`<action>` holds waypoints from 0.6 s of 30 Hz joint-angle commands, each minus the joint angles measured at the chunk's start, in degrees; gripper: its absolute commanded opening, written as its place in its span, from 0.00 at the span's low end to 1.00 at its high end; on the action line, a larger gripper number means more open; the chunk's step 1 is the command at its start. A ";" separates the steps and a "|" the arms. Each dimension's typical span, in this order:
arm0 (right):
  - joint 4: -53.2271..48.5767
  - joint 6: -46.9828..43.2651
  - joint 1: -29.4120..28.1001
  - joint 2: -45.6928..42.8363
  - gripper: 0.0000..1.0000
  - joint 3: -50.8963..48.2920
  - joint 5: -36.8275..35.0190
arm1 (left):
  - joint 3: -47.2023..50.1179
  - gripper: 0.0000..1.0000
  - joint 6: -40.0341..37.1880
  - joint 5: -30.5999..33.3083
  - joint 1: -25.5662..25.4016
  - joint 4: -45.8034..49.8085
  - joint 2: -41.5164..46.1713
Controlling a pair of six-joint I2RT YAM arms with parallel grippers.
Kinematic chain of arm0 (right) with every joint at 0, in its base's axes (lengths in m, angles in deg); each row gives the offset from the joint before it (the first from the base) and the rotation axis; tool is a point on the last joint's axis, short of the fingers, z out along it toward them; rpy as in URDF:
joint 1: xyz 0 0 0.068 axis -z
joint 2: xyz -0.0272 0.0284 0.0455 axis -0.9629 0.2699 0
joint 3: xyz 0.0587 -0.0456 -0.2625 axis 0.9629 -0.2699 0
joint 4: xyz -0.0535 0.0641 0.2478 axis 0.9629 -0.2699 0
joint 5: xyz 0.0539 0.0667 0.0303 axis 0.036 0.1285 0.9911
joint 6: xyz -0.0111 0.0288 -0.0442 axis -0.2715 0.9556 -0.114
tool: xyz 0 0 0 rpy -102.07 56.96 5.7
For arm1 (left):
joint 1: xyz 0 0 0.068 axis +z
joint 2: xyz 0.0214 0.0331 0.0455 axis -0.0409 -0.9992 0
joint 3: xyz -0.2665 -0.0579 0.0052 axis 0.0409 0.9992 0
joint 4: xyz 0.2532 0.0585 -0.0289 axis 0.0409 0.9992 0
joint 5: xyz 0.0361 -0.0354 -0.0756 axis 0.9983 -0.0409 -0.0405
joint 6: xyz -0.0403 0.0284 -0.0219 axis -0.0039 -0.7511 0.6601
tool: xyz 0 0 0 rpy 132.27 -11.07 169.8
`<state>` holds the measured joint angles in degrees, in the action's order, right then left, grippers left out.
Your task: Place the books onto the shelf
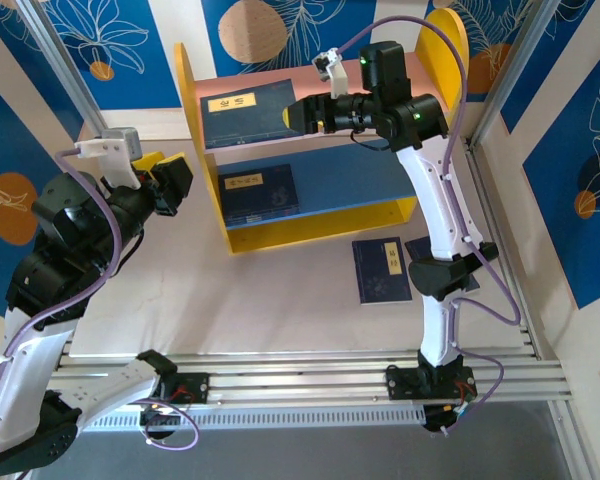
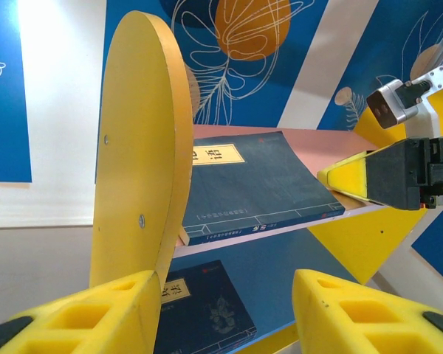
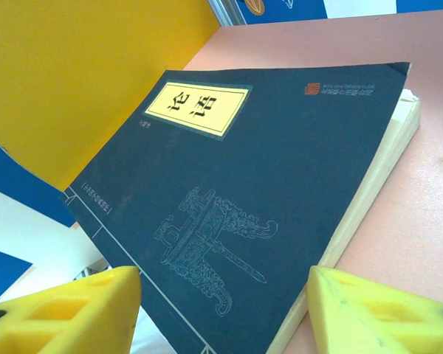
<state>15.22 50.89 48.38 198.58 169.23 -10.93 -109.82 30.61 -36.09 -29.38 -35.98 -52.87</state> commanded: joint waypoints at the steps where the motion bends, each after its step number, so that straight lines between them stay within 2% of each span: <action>1: -0.91 -0.57 -0.94 1.54 0.61 1.63 2.30 | 0.34 0.50 -1.38 0.80 0.14 -0.15 1.18; 18: -0.14 -0.43 -1.55 3.02 0.61 2.57 4.04 | 0.99 0.50 -1.89 1.42 0.13 -0.33 1.46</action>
<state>15.59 50.87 47.82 199.67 170.41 -9.84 -109.25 29.98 -35.92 -29.38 -35.89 -52.17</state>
